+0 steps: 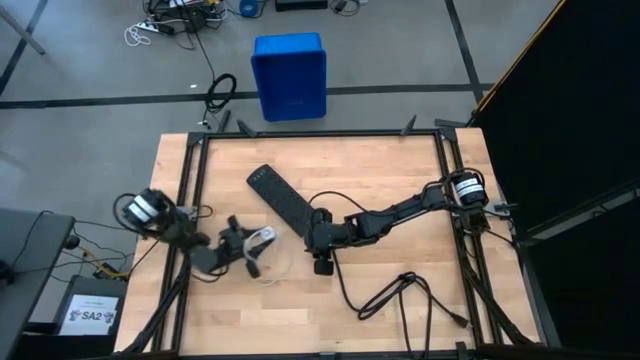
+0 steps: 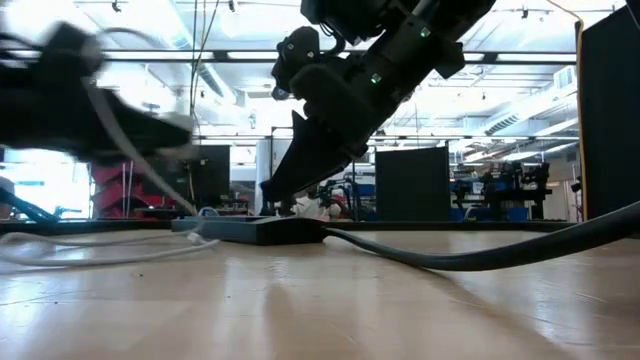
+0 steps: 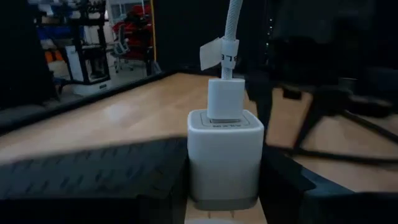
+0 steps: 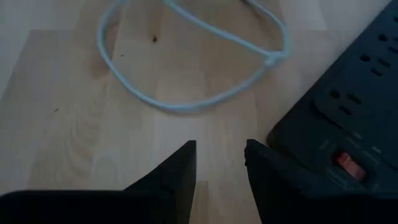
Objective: Insert USB
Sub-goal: Insert the white USB cable into the white charger adapter
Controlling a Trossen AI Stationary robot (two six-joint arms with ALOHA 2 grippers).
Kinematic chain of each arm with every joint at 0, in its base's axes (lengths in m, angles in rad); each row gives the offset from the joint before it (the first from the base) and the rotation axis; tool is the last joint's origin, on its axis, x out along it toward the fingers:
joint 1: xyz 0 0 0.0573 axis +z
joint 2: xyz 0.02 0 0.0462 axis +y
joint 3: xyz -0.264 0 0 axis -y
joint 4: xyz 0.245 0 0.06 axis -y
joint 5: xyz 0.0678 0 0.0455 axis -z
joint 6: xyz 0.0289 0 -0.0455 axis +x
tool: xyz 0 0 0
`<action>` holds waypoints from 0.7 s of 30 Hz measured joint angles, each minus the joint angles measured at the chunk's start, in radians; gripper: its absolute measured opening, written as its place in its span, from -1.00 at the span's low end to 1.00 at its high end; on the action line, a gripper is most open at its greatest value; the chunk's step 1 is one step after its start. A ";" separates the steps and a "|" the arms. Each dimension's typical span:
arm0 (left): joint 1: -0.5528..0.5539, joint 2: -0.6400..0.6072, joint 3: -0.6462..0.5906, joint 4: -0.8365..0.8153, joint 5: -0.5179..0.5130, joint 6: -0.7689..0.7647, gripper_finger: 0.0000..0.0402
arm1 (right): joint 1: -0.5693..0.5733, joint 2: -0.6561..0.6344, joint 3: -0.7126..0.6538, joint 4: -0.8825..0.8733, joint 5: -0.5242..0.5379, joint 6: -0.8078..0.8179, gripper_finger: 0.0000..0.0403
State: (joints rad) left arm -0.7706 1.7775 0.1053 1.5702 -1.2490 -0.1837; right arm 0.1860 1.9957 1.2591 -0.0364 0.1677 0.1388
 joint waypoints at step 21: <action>0.282 0.002 0.072 0.000 0.319 0.213 -0.37 | -0.142 -0.001 0.000 -0.095 0.182 0.101 -0.07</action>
State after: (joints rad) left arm -0.4890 1.7794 0.1775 1.5703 -0.9300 0.0292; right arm 0.0443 1.9949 1.2591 -0.1313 0.3496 0.2398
